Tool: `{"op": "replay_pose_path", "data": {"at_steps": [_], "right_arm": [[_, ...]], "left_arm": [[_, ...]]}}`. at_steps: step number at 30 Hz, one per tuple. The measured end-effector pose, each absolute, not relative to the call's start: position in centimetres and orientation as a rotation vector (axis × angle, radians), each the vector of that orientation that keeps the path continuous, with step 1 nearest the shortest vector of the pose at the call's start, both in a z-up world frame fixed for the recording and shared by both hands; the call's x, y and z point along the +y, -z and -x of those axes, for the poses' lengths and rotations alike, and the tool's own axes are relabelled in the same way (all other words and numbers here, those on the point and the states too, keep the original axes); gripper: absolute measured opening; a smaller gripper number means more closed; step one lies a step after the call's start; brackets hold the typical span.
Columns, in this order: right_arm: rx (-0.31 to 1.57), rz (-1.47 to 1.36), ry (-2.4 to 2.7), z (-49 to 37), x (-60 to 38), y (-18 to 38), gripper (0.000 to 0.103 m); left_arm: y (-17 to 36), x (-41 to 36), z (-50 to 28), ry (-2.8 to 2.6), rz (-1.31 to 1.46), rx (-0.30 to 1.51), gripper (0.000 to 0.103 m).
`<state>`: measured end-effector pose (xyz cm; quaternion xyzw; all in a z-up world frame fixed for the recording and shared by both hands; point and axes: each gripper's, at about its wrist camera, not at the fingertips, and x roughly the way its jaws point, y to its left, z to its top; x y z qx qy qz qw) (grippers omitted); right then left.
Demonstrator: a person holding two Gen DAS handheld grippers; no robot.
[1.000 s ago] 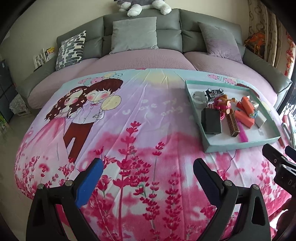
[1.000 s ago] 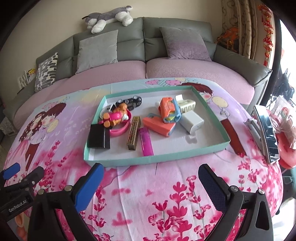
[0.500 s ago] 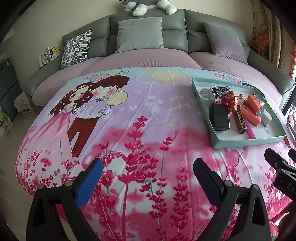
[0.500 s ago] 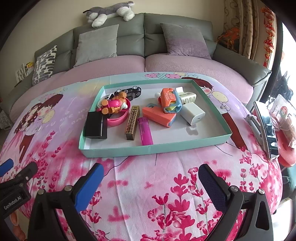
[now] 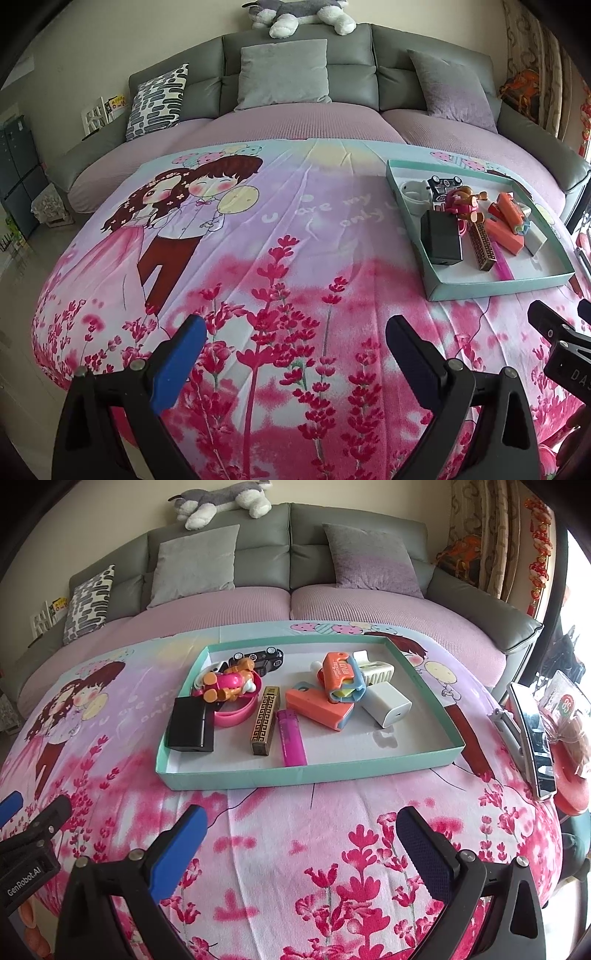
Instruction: Organize rigid objects
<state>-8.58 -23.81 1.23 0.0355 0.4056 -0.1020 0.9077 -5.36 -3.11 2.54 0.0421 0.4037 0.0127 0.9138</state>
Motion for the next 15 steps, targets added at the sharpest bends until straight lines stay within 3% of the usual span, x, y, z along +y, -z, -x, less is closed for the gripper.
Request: {"op": "replay_pose_path", "data": {"at_steps": [15], "right_arm": [[0.85,-0.07,0.198,8.39,-23.69,-0.97,0.103]], "left_arm": [[-2.14,-3.7,5.22,-0.028,-0.111,0.841,0.098]]}}
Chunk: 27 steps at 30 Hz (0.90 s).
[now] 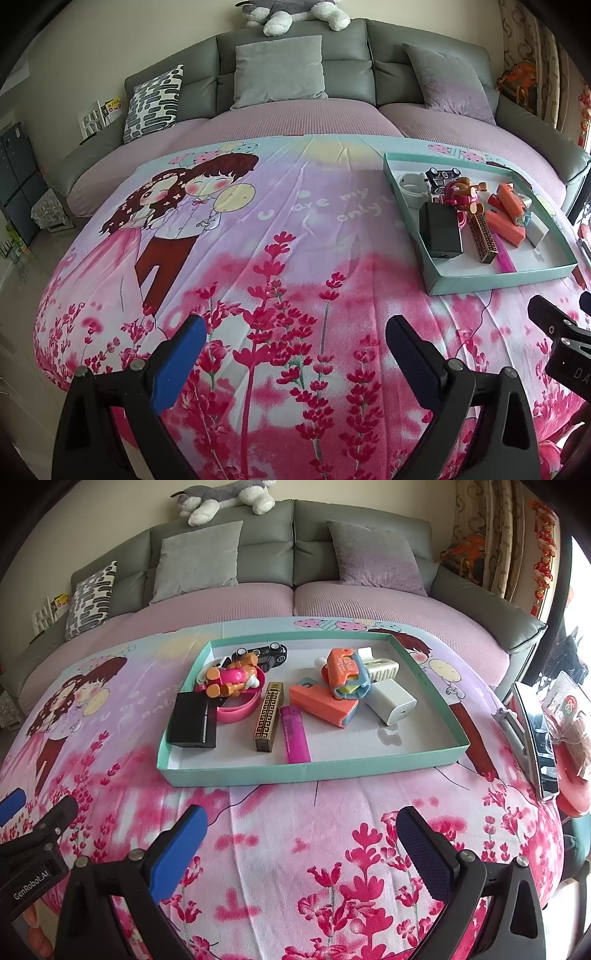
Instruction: Organize rigid objects
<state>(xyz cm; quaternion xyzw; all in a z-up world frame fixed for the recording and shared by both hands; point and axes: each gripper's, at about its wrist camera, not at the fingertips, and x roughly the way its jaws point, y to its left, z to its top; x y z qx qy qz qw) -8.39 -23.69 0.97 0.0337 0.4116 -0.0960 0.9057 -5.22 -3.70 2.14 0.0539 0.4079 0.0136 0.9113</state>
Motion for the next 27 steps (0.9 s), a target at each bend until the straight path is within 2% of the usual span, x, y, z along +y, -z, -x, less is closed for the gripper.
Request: {"op": "replay_pose_path", "data": {"at_steps": [27], "right_arm": [[0.86,-0.07,0.198,8.34,-23.8,-0.71,0.103]], "left_arm": [[-2.4,-4.12,5.49,-0.028,-0.131,0.823,0.098]]}}
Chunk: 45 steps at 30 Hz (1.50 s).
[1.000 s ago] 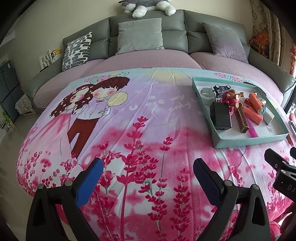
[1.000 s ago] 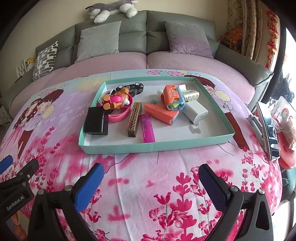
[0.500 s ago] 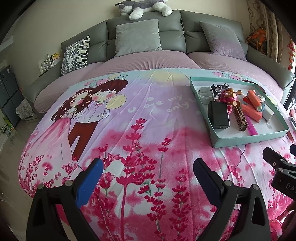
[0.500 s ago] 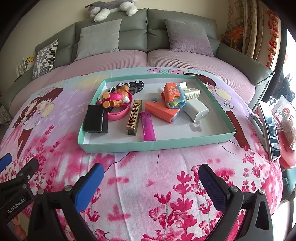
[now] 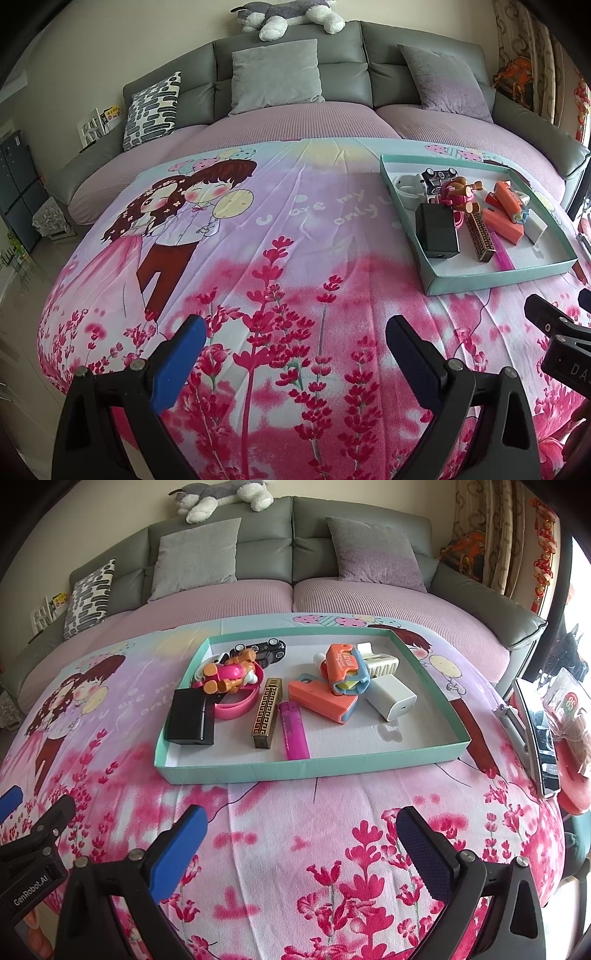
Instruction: Organize rigid objects
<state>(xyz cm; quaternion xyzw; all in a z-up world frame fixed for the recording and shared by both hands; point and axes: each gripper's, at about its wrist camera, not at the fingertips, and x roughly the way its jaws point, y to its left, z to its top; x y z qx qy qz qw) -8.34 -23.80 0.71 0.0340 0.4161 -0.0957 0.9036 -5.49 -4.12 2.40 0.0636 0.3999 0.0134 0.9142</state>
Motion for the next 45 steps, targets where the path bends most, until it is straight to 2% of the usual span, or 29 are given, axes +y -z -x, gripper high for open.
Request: {"op": "replay_pose_path", "data": {"at_steps": [45], "right_arm": [[0.866,-0.074,0.2,8.33,-23.87,-0.4,0.103]], "left_arm": [[-2.83,-4.43,5.96,-0.016,-0.146,0.791,0.098]]}}
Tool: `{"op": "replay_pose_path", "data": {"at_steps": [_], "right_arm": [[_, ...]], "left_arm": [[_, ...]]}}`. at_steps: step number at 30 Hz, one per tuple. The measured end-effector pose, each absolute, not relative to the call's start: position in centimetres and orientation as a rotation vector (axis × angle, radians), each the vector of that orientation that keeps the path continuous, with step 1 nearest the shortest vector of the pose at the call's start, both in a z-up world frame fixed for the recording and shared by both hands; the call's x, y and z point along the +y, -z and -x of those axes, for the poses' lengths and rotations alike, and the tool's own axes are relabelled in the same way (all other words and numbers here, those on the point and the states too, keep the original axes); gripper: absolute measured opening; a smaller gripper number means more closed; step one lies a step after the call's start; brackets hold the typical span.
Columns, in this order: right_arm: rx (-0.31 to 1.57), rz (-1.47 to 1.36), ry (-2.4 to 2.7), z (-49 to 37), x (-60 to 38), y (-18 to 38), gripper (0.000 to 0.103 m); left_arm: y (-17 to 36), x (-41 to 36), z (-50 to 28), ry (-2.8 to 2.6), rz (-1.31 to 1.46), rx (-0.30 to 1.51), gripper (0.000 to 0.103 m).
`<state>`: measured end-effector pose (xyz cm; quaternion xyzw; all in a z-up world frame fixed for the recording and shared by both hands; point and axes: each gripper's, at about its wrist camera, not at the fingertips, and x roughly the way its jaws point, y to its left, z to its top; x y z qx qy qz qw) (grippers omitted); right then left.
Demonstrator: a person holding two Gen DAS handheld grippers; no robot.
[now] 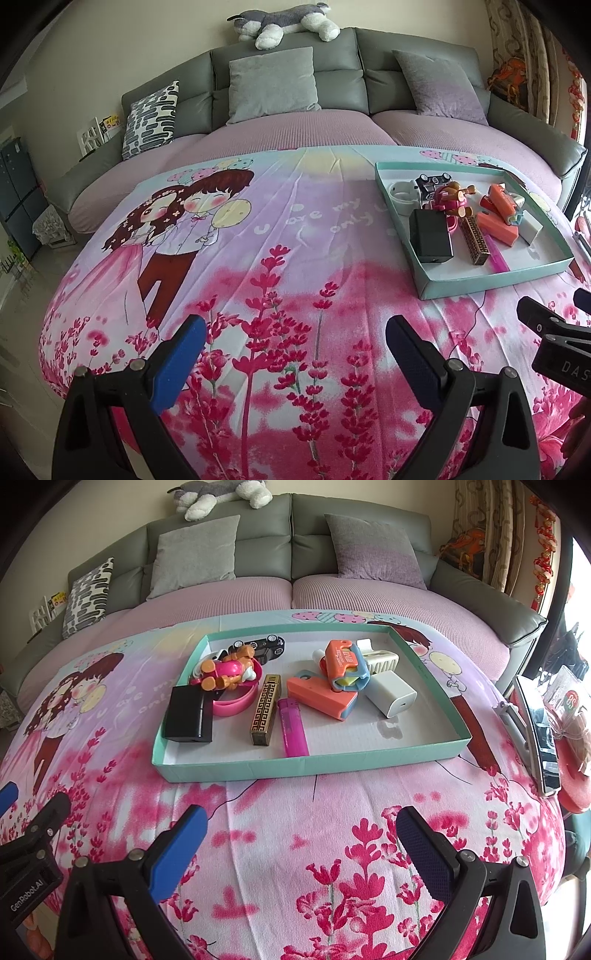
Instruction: Organize rigid objects
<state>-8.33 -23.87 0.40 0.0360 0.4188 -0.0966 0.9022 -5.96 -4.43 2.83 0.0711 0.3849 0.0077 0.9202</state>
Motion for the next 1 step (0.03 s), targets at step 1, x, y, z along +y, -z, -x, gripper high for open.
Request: {"op": "replay_pose_path", "data": {"at_steps": [1], "right_arm": [[0.866,-0.074,0.199,8.24,-23.87,-0.43,0.103]], "left_arm": [[-2.84,-4.42,5.94,-0.015,-0.146,0.792,0.098]]}}
